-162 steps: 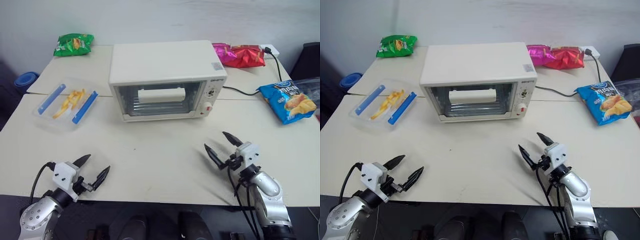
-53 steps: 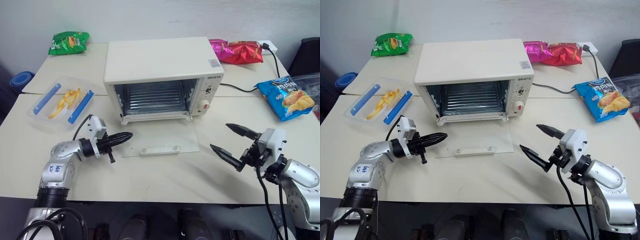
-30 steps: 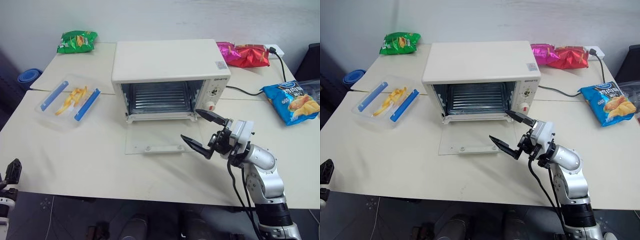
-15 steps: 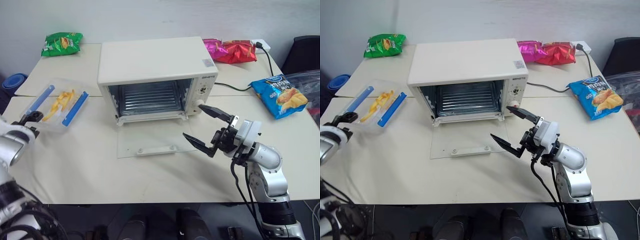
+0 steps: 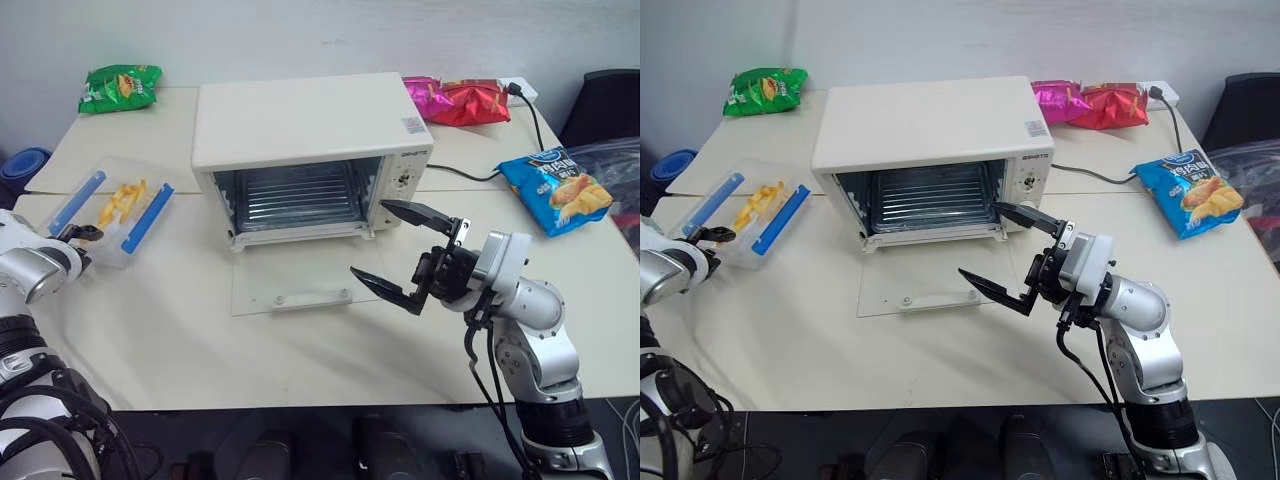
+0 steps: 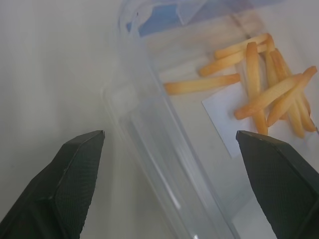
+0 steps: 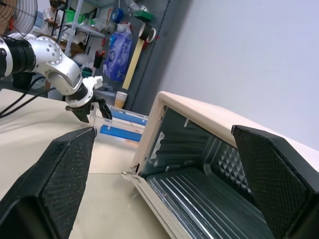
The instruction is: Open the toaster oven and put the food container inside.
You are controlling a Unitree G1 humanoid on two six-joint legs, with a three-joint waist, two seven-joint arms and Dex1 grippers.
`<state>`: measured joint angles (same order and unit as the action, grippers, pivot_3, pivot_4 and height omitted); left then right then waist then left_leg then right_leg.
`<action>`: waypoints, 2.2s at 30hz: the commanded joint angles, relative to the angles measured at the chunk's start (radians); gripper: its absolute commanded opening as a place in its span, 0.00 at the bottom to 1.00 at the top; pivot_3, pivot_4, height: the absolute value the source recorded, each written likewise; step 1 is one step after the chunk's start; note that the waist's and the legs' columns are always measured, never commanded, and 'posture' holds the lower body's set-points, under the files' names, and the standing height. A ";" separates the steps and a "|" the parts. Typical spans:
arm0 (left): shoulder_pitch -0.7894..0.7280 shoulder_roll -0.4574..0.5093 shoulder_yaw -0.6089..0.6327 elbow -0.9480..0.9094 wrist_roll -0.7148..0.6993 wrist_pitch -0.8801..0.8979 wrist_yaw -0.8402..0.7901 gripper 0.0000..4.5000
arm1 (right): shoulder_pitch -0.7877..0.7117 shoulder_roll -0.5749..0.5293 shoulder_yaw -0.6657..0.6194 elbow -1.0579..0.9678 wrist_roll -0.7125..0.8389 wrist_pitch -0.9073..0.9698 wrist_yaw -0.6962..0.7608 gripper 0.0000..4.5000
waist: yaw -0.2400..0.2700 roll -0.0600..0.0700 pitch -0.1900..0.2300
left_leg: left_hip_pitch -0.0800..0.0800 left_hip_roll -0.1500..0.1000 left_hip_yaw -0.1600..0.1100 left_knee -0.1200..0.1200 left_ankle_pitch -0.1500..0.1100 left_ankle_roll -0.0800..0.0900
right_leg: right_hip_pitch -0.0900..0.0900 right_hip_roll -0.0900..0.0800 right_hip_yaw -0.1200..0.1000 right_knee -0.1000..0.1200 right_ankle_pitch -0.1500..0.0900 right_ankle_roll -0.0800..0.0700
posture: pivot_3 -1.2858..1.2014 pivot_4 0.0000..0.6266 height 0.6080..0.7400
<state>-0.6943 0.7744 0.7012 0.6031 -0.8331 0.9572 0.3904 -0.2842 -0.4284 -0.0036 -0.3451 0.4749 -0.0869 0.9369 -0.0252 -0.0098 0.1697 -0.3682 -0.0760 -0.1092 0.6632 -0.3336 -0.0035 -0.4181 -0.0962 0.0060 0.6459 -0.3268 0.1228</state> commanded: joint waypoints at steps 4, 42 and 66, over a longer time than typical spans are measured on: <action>0.006 0.073 0.028 -0.012 0.053 0.019 -0.065 0.95 | 0.001 -0.015 -0.012 -0.003 0.019 -0.002 0.009 1.00 | 0.000 0.000 0.000 | 0.000 0.000 0.000 0.000 0.000 0.000 | 0.000 0.000 0.000 0.000 0.000 0.000 | 0.52 0.24 1.00; 0.153 0.332 -0.175 -0.701 -0.009 0.622 -0.739 0.07 | 0.199 -0.087 -0.131 0.194 0.038 -0.130 0.127 1.00 | 0.016 0.002 0.000 | -0.001 -0.002 -0.001 0.000 -0.002 0.000 | -0.009 -0.002 0.003 0.008 0.001 -0.003 | 0.52 0.24 1.00; -0.119 -0.373 -0.119 -0.745 -0.021 0.657 -0.317 0.62 | 0.274 -0.081 -0.136 0.000 0.014 -0.005 -0.078 1.00 | 0.047 0.000 0.000 | -0.001 -0.004 0.000 0.010 -0.003 -0.001 | -0.009 -0.001 0.000 0.009 0.001 -0.003 | 0.52 0.24 1.00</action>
<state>-0.7834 0.3996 0.5281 -0.1274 -0.8273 1.6238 0.0838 -0.0164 -0.5109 -0.1246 -0.3128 0.4747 -0.0950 0.8686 0.0221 -0.0100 0.1695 -0.3695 -0.0801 -0.1085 0.6732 -0.3362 -0.0041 -0.4276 -0.0975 0.0064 0.6553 -0.3254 0.1195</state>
